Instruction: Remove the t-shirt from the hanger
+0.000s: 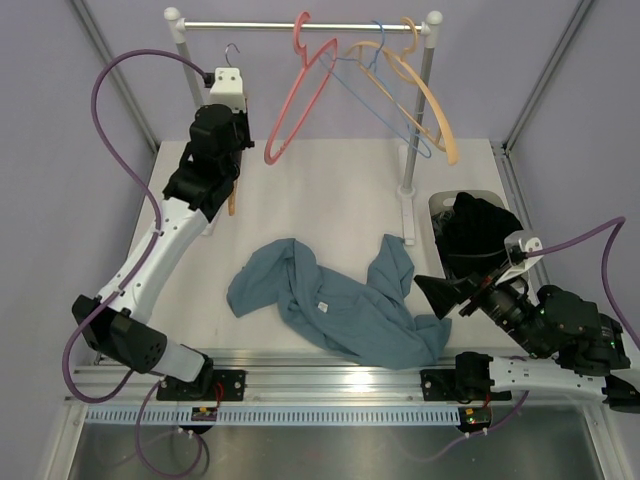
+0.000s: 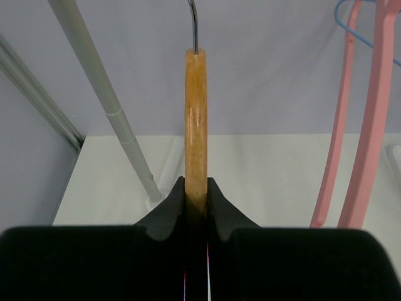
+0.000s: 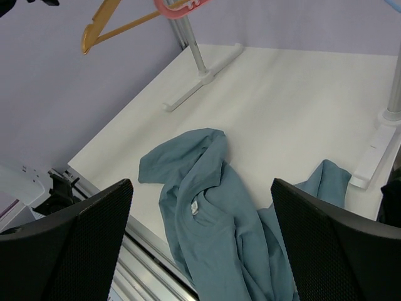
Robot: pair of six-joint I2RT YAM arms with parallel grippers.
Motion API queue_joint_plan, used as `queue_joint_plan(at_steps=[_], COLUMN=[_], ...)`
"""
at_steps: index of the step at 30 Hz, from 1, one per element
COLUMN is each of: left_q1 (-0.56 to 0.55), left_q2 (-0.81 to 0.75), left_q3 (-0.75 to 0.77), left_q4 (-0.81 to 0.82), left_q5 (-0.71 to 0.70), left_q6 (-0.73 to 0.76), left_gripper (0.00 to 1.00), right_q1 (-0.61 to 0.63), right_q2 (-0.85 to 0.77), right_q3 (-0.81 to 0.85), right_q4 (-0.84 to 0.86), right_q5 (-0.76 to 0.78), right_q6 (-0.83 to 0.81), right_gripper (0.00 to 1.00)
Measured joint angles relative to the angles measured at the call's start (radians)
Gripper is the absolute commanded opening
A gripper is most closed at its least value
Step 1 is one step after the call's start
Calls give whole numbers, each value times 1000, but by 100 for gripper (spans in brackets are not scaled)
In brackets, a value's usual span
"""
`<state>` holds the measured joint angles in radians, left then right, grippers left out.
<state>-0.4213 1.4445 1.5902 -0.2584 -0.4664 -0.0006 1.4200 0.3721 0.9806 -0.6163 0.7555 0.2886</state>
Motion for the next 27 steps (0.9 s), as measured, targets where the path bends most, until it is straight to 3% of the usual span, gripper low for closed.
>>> queue_joint_plan(at_steps=[8, 27], left_q1=[13, 89], left_q2=[25, 210], left_q3=[-58, 103], left_q4=[225, 272], left_q5=[16, 49], left_q6=[63, 116], left_gripper=[0, 0], right_q1=[0, 0], right_q2=[0, -24], right_q3=[-10, -20], right_q4=[8, 18], right_q5=[-43, -61], right_q6=[2, 4], right_gripper=[99, 100])
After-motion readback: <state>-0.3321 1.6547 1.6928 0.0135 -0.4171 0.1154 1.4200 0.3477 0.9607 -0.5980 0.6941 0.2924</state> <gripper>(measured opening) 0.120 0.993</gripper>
